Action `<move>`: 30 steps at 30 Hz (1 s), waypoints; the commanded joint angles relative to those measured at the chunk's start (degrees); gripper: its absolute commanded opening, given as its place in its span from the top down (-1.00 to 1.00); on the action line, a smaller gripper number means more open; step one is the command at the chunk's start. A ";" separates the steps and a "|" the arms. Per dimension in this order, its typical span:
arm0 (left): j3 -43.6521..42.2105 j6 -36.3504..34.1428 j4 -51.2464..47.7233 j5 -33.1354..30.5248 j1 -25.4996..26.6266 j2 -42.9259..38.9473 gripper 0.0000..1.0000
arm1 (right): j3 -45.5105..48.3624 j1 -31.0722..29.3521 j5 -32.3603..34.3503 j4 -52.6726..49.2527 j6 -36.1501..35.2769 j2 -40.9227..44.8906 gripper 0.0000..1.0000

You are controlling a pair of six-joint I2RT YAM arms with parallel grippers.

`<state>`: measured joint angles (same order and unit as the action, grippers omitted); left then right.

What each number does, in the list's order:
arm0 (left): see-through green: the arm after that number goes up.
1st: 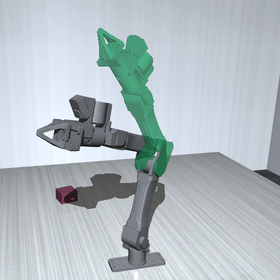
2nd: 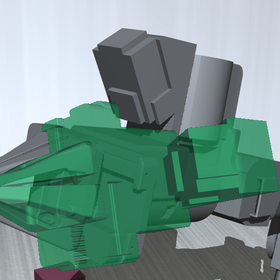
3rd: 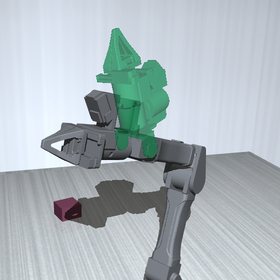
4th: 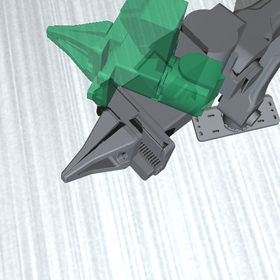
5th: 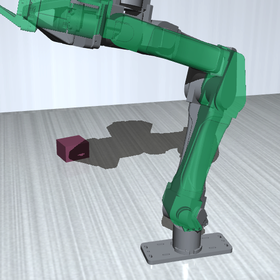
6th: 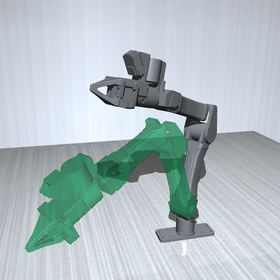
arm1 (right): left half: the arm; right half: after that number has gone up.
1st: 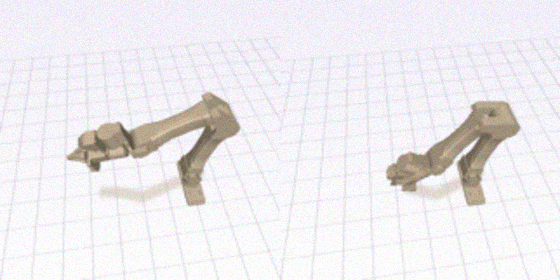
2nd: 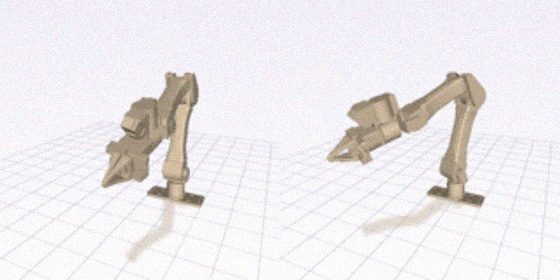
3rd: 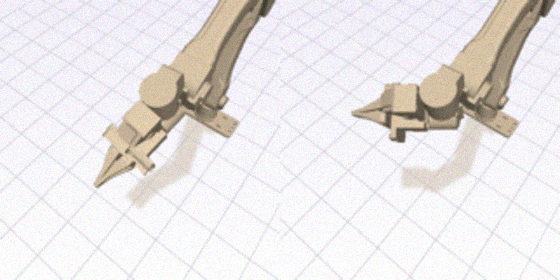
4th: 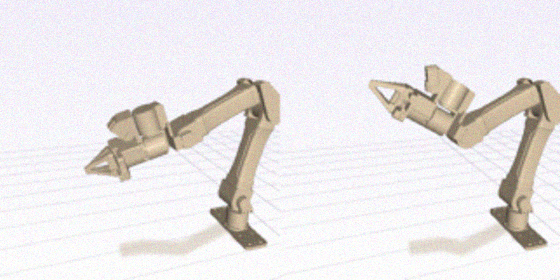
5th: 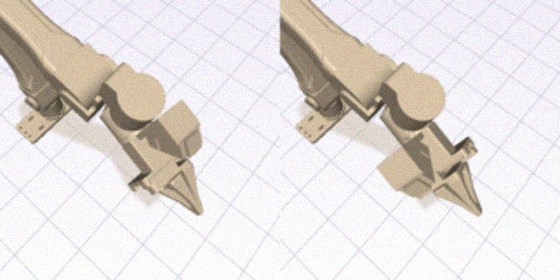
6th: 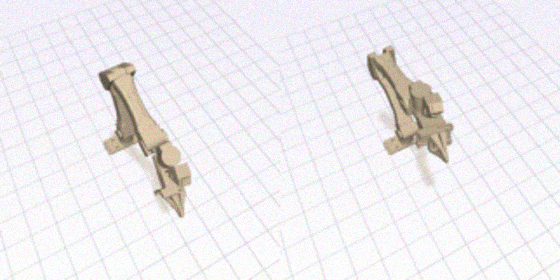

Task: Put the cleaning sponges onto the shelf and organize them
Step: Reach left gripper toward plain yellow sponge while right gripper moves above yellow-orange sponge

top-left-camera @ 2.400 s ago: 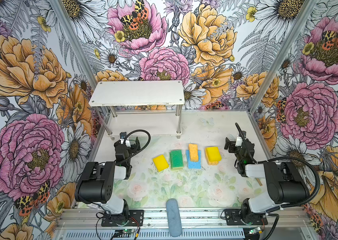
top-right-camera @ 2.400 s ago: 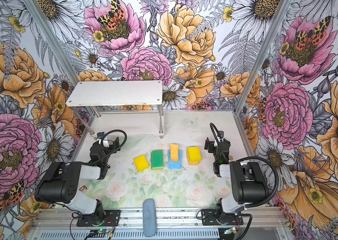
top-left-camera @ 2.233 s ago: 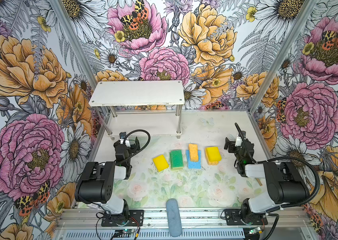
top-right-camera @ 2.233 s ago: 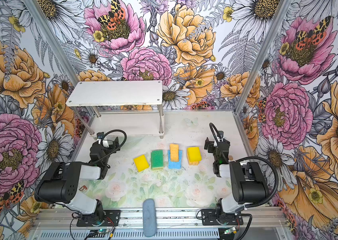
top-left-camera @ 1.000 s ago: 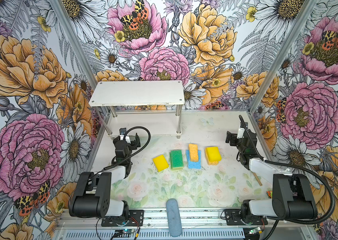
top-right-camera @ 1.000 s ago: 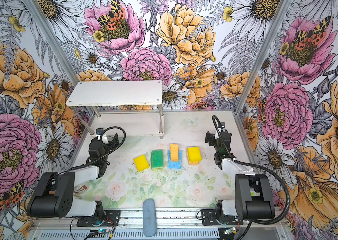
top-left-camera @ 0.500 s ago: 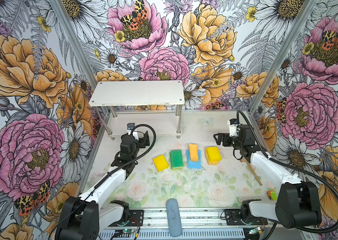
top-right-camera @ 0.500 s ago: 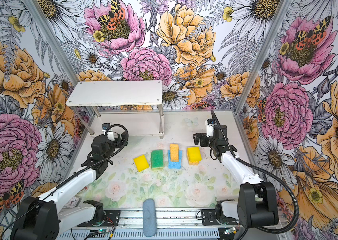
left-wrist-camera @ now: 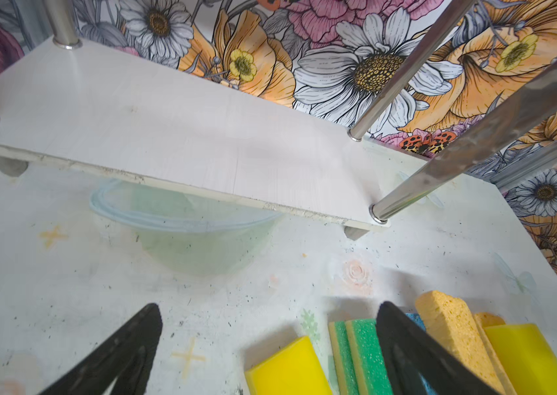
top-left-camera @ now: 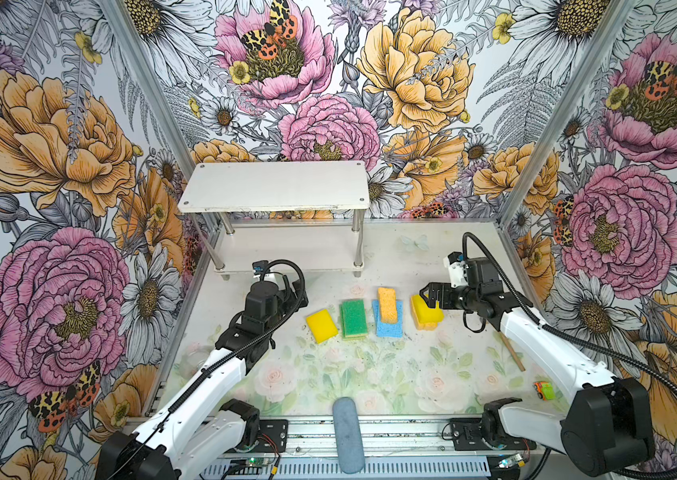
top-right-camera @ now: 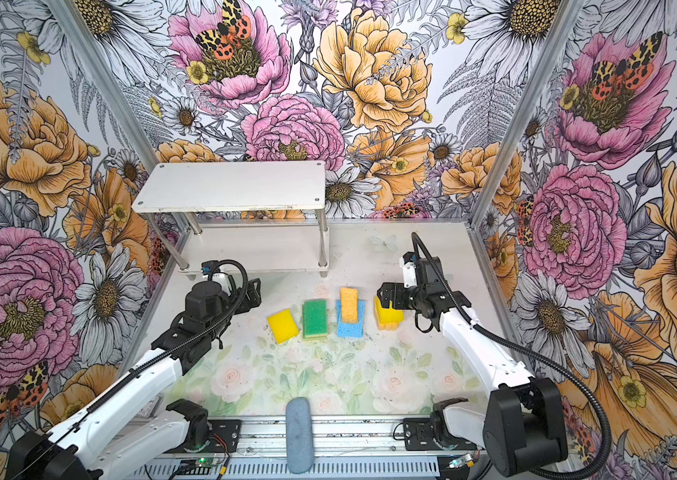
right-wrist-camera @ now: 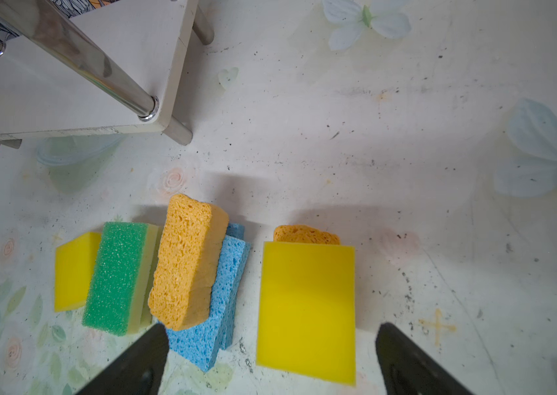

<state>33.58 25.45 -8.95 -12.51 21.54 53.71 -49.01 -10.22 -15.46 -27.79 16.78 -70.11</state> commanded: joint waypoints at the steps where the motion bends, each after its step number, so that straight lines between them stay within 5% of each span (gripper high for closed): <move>1: 0.23 7.42 -5.83 2.70 0.51 -0.60 -0.98 | -3.01 -0.70 1.08 -0.77 0.29 -1.85 -0.93; 17: 2.91 31.37 -18.34 2.29 5.94 6.27 -0.98 | -7.73 -0.87 3.68 -0.71 -2.38 -7.93 -0.94; 30: 13.23 33.96 -23.73 -2.91 13.49 22.44 -0.98 | -8.12 -0.68 3.45 -0.63 -3.67 -10.49 -0.96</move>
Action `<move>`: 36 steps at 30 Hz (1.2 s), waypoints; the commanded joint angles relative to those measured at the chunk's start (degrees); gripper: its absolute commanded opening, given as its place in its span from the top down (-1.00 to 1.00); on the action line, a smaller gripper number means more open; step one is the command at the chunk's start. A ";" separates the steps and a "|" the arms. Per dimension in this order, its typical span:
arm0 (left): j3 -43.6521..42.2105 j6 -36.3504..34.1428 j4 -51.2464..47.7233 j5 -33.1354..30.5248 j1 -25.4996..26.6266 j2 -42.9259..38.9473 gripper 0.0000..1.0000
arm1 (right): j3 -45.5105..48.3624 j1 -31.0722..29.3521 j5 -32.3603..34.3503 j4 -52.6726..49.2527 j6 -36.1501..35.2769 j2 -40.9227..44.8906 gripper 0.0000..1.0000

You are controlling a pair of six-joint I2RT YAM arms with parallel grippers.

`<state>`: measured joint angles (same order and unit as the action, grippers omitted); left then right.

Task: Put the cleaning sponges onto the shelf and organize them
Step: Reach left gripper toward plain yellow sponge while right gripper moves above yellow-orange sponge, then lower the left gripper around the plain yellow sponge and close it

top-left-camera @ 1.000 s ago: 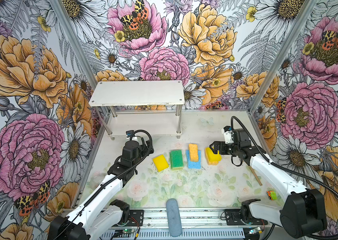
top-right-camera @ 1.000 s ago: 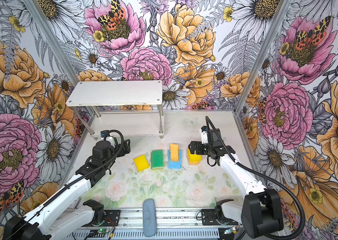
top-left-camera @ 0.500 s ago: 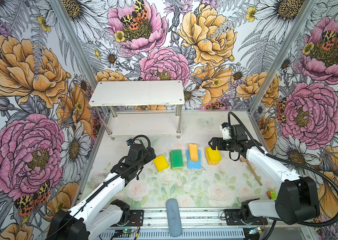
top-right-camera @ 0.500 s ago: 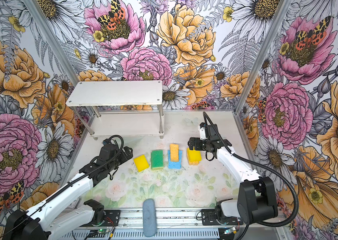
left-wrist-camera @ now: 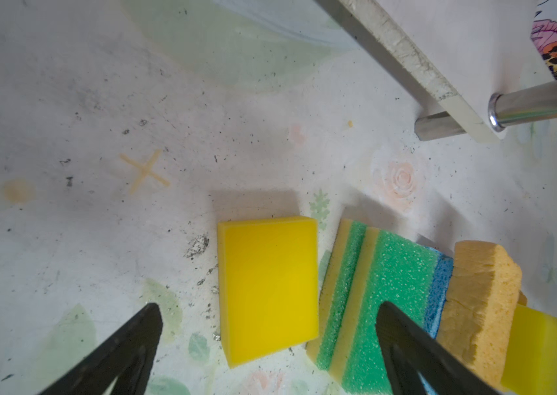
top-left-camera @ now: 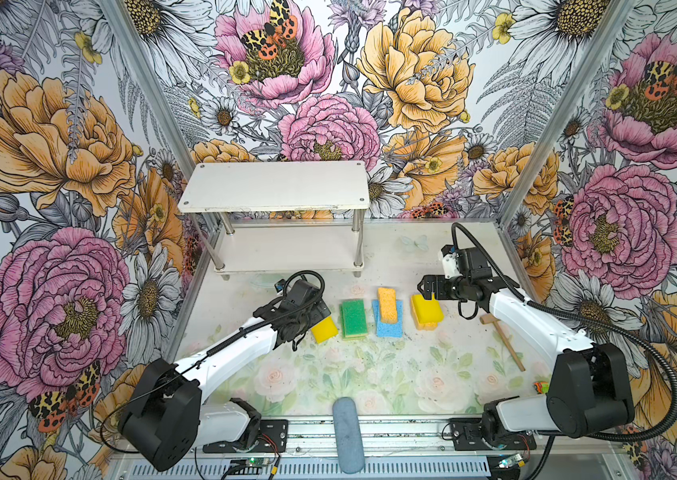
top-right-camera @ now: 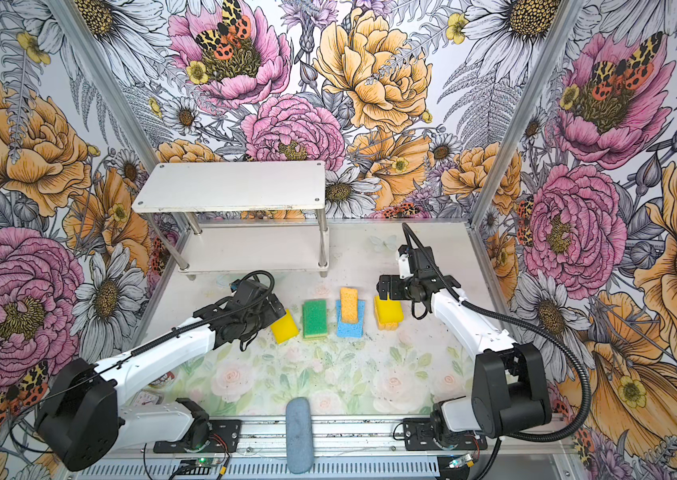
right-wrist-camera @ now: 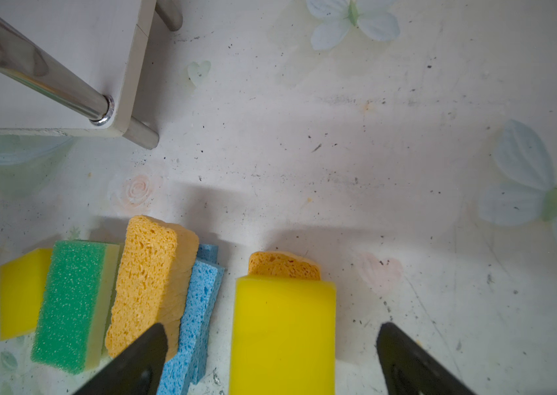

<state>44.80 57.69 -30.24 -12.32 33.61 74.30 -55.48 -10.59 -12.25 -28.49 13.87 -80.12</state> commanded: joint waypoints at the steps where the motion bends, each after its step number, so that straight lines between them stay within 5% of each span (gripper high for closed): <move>1: 2.50 2.20 -2.63 -3.12 1.77 2.84 -0.98 | -1.55 -0.22 -0.06 0.10 -0.75 -0.52 -0.96; 17: 6.28 6.47 -4.72 -5.31 6.89 12.06 -0.98 | -0.61 1.34 -2.82 0.09 -1.62 -1.44 -0.97; 36: 8.36 5.84 -4.65 -6.95 5.74 19.56 -0.98 | -0.44 2.33 -4.06 0.53 -2.10 -2.85 -0.96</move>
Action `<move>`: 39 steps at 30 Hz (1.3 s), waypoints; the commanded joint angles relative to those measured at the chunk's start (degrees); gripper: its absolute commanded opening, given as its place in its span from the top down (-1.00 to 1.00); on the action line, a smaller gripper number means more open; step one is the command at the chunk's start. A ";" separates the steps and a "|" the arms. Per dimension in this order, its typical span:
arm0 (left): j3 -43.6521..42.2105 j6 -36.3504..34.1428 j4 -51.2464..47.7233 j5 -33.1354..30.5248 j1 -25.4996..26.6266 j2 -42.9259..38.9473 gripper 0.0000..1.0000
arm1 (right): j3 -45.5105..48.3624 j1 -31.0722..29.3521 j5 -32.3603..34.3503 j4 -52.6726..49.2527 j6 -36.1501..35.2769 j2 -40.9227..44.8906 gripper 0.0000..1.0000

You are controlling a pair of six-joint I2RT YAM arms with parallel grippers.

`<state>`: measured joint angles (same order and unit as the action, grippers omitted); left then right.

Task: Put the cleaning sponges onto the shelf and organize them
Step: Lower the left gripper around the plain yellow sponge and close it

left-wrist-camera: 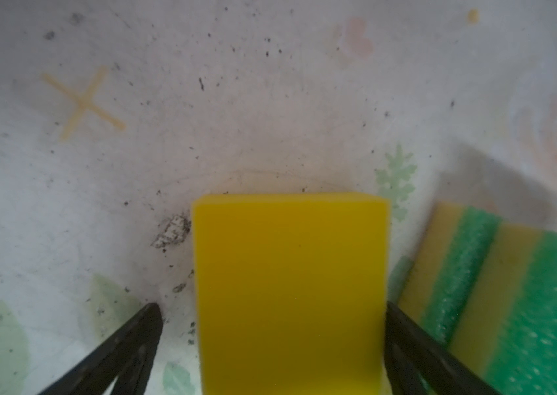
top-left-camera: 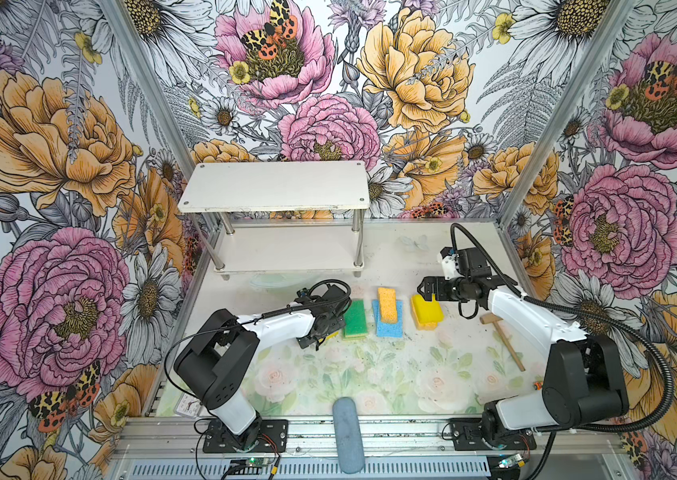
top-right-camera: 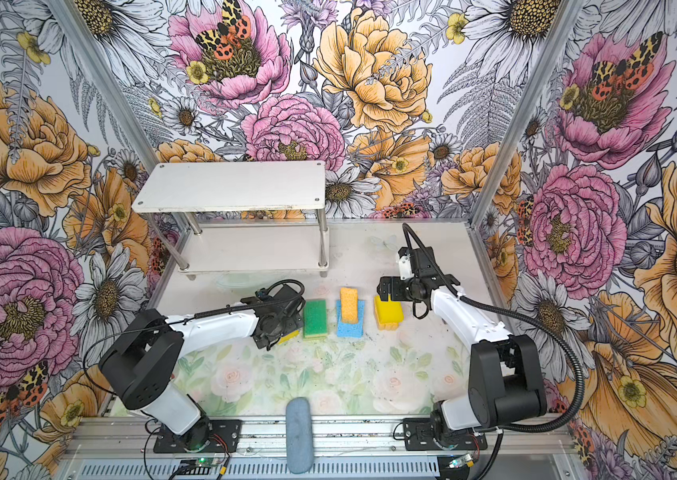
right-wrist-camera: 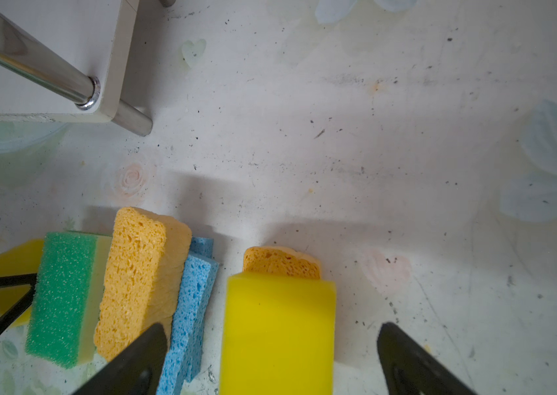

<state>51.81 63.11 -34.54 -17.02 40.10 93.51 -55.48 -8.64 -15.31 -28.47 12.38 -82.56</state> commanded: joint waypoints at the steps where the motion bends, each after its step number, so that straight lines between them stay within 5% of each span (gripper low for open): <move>1: 1.29 -0.01 -0.35 -2.23 -0.90 0.59 -0.98 | -0.46 0.40 -0.95 0.61 -0.61 -0.40 -0.96; 22: -2.50 -15.64 -3.90 -7.24 -1.39 -5.99 -0.98 | -0.44 0.82 -1.65 0.78 -0.39 -1.38 -0.95; 39: -1.93 -4.47 -3.33 -12.40 4.48 -3.38 -0.98 | -1.24 0.82 -2.36 0.79 -0.28 -2.68 -0.94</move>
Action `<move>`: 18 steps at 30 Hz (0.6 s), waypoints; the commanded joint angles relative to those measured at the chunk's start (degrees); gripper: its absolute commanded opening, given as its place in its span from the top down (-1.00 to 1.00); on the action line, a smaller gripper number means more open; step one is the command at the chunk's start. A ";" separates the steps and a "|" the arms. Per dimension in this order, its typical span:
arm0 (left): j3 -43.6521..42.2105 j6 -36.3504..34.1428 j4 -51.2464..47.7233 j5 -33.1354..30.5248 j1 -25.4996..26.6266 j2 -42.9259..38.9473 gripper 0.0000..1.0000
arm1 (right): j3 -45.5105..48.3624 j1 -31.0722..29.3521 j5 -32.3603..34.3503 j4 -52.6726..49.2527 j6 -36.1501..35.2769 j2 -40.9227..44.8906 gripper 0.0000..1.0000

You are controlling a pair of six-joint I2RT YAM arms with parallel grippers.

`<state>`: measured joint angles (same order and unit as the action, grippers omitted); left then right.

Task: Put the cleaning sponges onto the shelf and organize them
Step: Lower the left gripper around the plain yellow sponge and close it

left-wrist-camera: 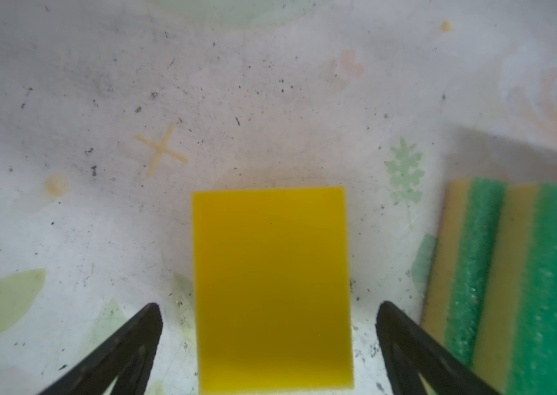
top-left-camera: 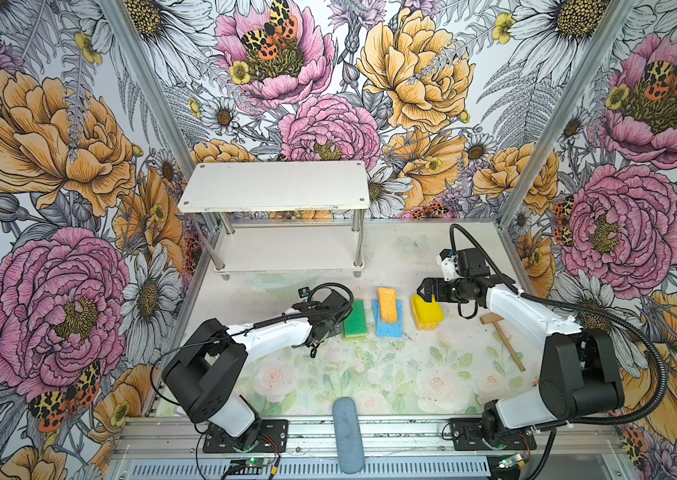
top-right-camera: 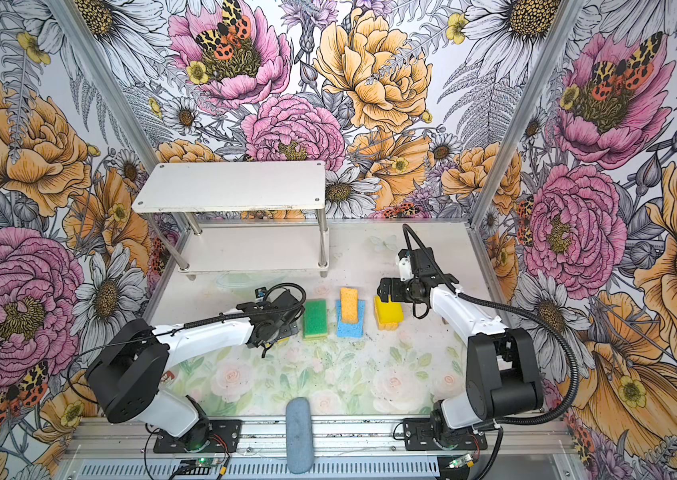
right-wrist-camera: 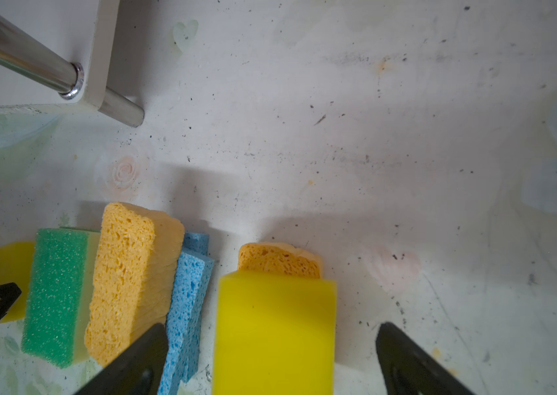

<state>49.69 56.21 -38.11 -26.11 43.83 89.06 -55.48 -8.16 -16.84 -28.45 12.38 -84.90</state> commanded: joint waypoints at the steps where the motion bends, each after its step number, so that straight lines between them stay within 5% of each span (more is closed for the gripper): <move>1: 0.24 2.27 0.31 -3.46 0.82 1.48 -0.98 | -1.29 0.41 -0.82 0.76 -0.38 -0.42 -0.94; 18: -0.61 1.89 1.19 -3.71 1.87 1.79 -0.97 | 0.42 0.37 -0.34 0.67 0.80 1.74 -0.93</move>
<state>49.80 57.32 -37.89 -27.83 45.36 92.90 -55.46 -8.16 -16.82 -28.47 12.60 -85.03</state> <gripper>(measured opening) 0.988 0.964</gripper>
